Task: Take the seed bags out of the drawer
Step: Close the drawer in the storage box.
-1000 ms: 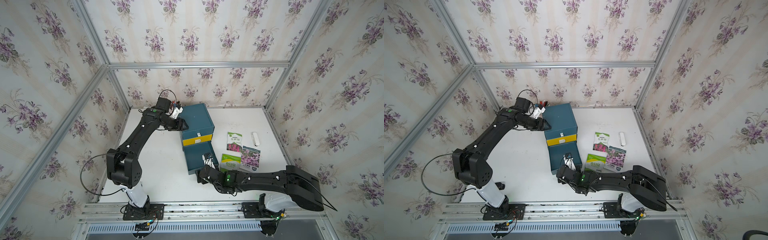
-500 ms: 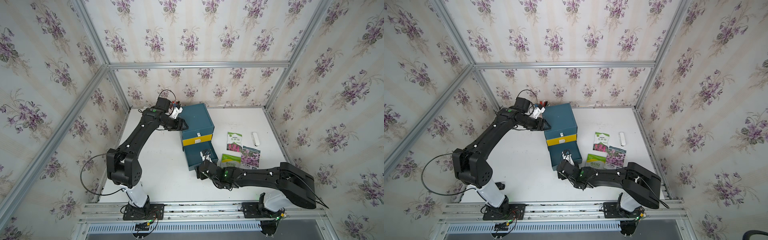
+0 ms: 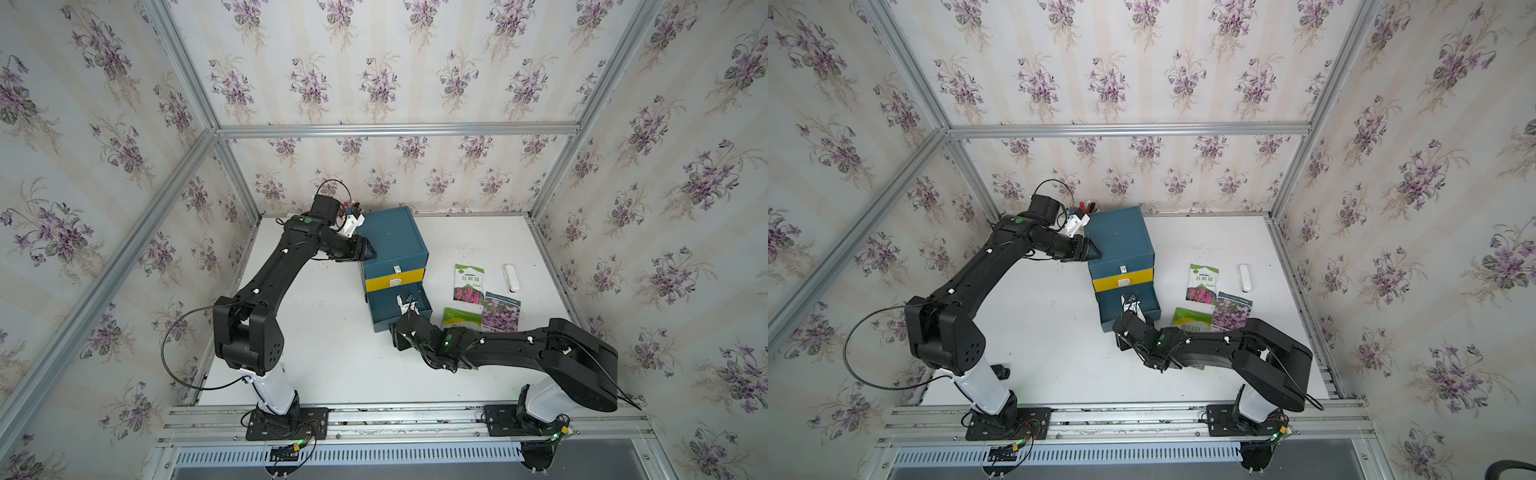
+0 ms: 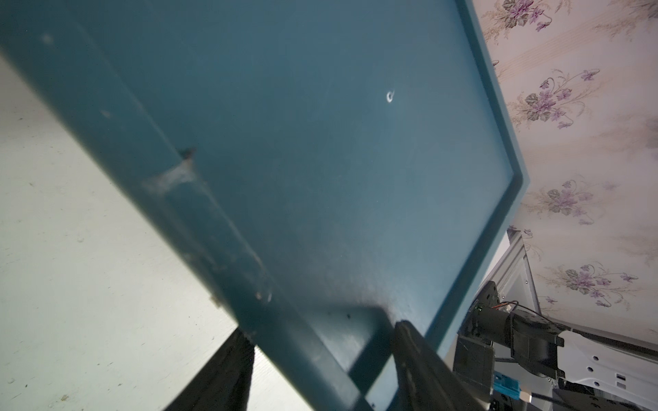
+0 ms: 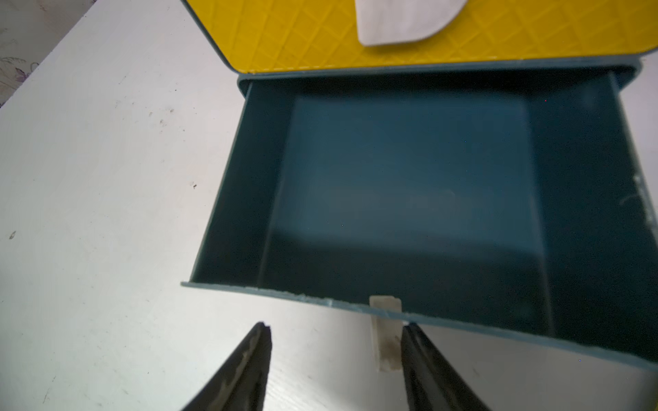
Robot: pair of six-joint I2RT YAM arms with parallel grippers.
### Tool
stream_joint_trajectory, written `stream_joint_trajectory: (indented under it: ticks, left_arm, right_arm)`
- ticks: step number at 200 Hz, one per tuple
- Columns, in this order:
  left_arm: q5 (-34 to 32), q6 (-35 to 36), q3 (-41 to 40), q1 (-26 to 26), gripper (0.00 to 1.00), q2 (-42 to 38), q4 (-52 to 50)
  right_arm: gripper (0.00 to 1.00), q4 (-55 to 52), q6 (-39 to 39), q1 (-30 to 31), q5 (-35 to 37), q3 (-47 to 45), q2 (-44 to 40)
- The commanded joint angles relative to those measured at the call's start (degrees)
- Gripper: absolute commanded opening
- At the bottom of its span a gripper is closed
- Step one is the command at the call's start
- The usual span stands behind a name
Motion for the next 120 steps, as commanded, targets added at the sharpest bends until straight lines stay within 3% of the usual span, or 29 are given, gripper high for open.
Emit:
stream_joint_trajectory:
  ticks: [1, 120]
  left_arm:
    - [-9.2, 2.9, -1.0, 0.0, 0.64, 1.6, -10.7]
    - [-9.3, 3.1, -0.9, 0.3, 0.64, 1.8, -11.1]
  right_arm:
    - [0.61, 4.0, -3.2, -0.5, 1.0, 0.7, 1.0]
    - [0.59, 15.3, -9.3, -4.2, 2.4, 5.1, 9.7]
